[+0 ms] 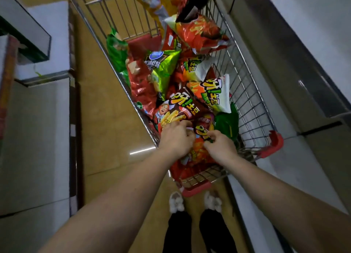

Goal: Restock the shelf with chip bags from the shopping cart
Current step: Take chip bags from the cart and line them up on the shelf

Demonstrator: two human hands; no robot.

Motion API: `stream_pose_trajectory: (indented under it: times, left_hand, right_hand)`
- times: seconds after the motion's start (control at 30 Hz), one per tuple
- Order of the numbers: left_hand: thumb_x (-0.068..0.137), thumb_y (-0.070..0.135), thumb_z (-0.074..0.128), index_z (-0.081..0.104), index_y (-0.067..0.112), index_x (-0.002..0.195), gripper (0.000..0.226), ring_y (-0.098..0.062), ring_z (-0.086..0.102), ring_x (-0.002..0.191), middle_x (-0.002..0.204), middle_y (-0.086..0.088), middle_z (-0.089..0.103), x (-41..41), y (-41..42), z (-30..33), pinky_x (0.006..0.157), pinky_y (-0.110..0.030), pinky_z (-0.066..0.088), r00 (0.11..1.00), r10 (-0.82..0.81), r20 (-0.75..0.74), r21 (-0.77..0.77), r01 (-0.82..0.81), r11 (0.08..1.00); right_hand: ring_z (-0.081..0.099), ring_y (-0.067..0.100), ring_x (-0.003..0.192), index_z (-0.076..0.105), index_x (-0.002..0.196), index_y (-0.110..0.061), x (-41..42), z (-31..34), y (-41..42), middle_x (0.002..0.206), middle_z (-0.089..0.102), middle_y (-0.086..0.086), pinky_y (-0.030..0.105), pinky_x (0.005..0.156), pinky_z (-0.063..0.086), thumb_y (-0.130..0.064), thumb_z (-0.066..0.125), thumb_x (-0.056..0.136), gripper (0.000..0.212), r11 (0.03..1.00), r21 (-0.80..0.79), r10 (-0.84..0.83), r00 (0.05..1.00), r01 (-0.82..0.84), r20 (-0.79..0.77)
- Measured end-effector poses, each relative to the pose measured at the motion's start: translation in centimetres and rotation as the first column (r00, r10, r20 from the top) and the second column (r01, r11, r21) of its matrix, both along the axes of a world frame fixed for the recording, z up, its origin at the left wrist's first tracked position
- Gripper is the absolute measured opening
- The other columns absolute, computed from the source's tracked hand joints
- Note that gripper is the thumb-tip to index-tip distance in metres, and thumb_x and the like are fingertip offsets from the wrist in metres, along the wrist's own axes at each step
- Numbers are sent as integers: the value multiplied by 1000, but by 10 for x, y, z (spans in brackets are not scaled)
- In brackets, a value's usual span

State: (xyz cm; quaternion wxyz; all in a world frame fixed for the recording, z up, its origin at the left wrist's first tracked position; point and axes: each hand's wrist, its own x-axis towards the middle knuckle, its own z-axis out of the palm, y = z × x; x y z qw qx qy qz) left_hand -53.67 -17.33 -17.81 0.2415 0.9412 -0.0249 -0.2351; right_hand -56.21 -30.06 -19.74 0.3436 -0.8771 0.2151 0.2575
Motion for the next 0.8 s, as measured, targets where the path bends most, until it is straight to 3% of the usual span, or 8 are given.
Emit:
stream_pose_trajectory:
  times: [0.1, 0.2, 0.33, 0.4, 0.47, 0.57, 0.67, 0.8]
  left_hand:
    - [96, 43, 41, 36, 20, 142, 52, -30, 36, 132, 142, -11, 42, 13, -7, -15, 111, -42, 22, 980, -161, -114, 245, 184, 952]
    - [90, 58, 44, 34, 20, 143, 65, -31, 36, 132, 143, -10, 41, 29, -14, -24, 109, -48, 22, 946, -243, -217, 378, 310, 872]
    - [76, 72, 54, 39, 19, 140, 84, -30, 41, 127, 135, -9, 46, 51, -19, -34, 102, -48, 35, 921, -218, -323, 376, 336, 864]
    - [72, 74, 57, 42, 15, 137, 89, -26, 46, 122, 130, -8, 51, 56, -20, -35, 95, -39, 44, 908, -194, -371, 347, 329, 878]
    - [74, 72, 56, 45, 12, 134, 86, -23, 53, 111, 125, -6, 57, 57, -21, -33, 84, -31, 44, 883, -183, -432, 314, 337, 887]
    - [75, 69, 58, 55, 10, 124, 77, -22, 57, 103, 116, -7, 62, 59, -23, -29, 82, -30, 44, 859, -168, -484, 258, 324, 910]
    - [70, 73, 59, 58, 11, 109, 73, -21, 55, 93, 96, -2, 60, 64, -20, -16, 78, -30, 44, 883, -144, -447, 302, 301, 905]
    - [67, 73, 62, 56, 19, 122, 78, -22, 55, 111, 120, 1, 60, 65, -5, 14, 89, -30, 44, 926, -61, -372, 319, 190, 929]
  right_hand:
    - [50, 29, 118, 44, 136, -18, 3, -18, 0, 133, 51, 12, 31, 89, 40, -27, 51, 92, 46, 1000, 16, 5, 999, -4, -49]
    - [48, 31, 119, 42, 138, -18, 4, -31, 0, 132, 49, 14, 33, 90, 40, -29, 48, 92, 47, 999, 50, -7, 997, 11, -73]
    - [46, 30, 122, 41, 139, -18, 7, -38, -4, 135, 46, 13, 33, 93, 39, -28, 48, 93, 48, 994, 99, -44, 996, 51, -74]
    - [45, 29, 123, 41, 139, -19, 7, -39, -6, 137, 46, 12, 34, 96, 39, -28, 49, 93, 48, 987, 132, -77, 994, 87, -82]
    - [45, 29, 123, 41, 139, -20, 7, -39, -8, 137, 46, 11, 34, 98, 38, -27, 49, 93, 48, 979, 159, -114, 989, 127, -93]
    - [45, 27, 123, 42, 139, -21, 9, -33, -10, 137, 46, 10, 31, 96, 37, -25, 49, 93, 47, 969, 189, -144, 985, 159, -94]
    - [49, 24, 118, 44, 138, -21, 11, -24, -9, 135, 49, 7, 31, 92, 39, -24, 48, 94, 44, 951, 257, -162, 985, 174, -65]
    - [52, 19, 107, 49, 132, -19, 17, -10, -2, 129, 53, 6, 32, 91, 43, -21, 53, 90, 42, 903, 382, -216, 976, 195, 13]
